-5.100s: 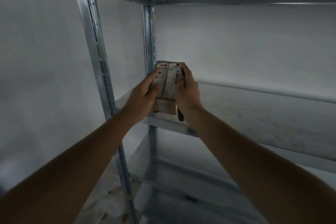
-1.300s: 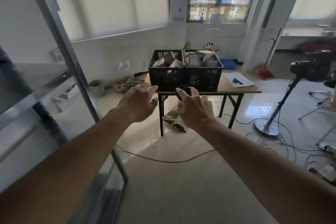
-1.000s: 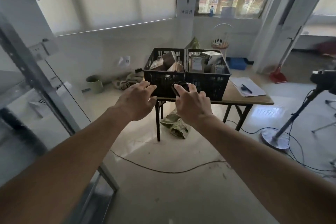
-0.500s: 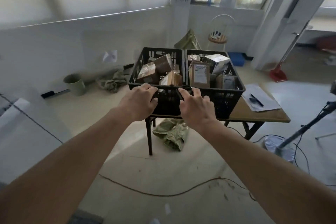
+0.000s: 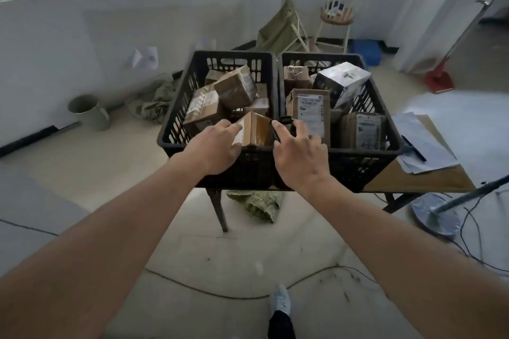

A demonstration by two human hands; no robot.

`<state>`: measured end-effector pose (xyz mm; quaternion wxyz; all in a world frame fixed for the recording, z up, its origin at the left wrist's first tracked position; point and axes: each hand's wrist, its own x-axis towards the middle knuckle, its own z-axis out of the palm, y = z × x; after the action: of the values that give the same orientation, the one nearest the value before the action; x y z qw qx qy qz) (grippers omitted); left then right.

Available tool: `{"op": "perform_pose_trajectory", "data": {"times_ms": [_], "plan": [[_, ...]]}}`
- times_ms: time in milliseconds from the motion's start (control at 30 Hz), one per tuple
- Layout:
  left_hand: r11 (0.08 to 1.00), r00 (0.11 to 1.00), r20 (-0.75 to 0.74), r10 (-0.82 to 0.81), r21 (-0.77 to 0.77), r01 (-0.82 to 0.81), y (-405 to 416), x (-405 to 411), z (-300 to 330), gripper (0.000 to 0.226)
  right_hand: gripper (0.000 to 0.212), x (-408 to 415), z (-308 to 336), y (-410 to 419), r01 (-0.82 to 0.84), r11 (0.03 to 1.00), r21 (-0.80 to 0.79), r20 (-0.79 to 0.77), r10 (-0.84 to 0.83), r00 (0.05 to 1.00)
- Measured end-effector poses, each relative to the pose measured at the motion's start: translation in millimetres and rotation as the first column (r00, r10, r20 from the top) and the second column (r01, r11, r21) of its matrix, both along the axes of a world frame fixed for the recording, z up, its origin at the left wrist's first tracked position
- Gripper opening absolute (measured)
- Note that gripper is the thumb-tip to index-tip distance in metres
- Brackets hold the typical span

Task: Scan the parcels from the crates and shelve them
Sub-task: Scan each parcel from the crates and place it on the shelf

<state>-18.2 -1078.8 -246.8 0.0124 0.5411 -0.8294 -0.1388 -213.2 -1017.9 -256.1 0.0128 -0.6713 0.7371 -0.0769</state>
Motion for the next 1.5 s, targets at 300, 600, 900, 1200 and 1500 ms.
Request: {"op": "perform_pose_trajectory", "data": {"times_ms": [300, 600, 900, 1200, 1500], "plan": [[0.992, 0.998, 0.030, -0.051, 0.121, 0.047, -78, -53, -37, 0.090, 0.055, -48, -26, -87, -0.075, 0.997, -0.028, -0.002, 0.075, 0.997], [0.971, 0.992, 0.096, -0.078, 0.234, 0.053, -131, -49, -40, 0.098, 0.056, -51, -34, -130, -0.094, 0.995, -0.025, 0.027, 0.094, 0.995], [0.944, 0.938, -0.172, 0.299, 0.197, -0.265, -154, -33, -46, 0.087, 0.057, -42, -29, -146, -0.064, 0.997, -0.051, 0.048, 0.067, 0.997], [0.931, 0.942, -0.085, 0.324, 0.206, -0.301, -169, -29, -75, 0.073, 0.056, -44, -37, -153, -0.049, 0.996, -0.076, 0.072, 0.055, 0.996], [0.829, 0.974, -0.064, 0.219, 0.539, -0.151, -188, -36, -73, 0.057, 0.057, -42, -32, -156, -0.041, 0.998, -0.056, 0.098, 0.046, 0.994]]}}
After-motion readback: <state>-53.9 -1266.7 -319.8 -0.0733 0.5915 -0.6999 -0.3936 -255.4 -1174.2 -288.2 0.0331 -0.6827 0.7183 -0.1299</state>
